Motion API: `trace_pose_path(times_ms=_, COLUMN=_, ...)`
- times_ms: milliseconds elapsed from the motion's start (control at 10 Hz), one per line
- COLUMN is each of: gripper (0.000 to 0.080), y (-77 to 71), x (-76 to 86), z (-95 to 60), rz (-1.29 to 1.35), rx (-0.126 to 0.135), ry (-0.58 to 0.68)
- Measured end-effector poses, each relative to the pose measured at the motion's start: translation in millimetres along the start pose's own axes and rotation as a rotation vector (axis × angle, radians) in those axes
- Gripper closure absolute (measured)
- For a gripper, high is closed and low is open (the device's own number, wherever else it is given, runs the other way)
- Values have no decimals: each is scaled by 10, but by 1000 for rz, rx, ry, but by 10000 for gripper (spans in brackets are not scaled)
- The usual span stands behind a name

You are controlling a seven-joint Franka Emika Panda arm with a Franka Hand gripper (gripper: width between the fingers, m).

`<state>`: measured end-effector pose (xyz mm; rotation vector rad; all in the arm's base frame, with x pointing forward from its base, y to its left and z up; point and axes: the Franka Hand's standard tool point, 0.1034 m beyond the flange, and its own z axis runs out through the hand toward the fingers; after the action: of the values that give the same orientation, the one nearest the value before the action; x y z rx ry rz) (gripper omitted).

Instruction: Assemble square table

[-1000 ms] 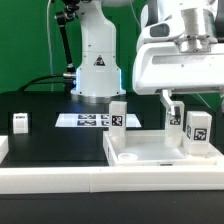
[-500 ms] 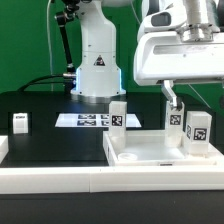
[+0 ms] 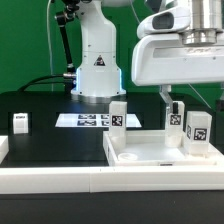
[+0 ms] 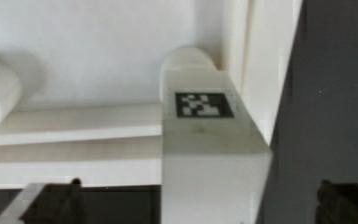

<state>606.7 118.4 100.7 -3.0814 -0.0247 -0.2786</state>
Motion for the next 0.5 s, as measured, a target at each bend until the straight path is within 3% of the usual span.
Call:
trace_pose_path(times_ms=100, gripper=150, y=-24, x=-41, z=10, rz=1, rx=5, ry=-102)
trace_pose_path(times_ms=300, gripper=150, y=-14, x=-21, z=46, rz=5, rx=6, ry=-168)
trace_pose_path(times_ms=500, gripper=150, y=-22, x=6, z=92, rz=3, rx=4, ry=-155)
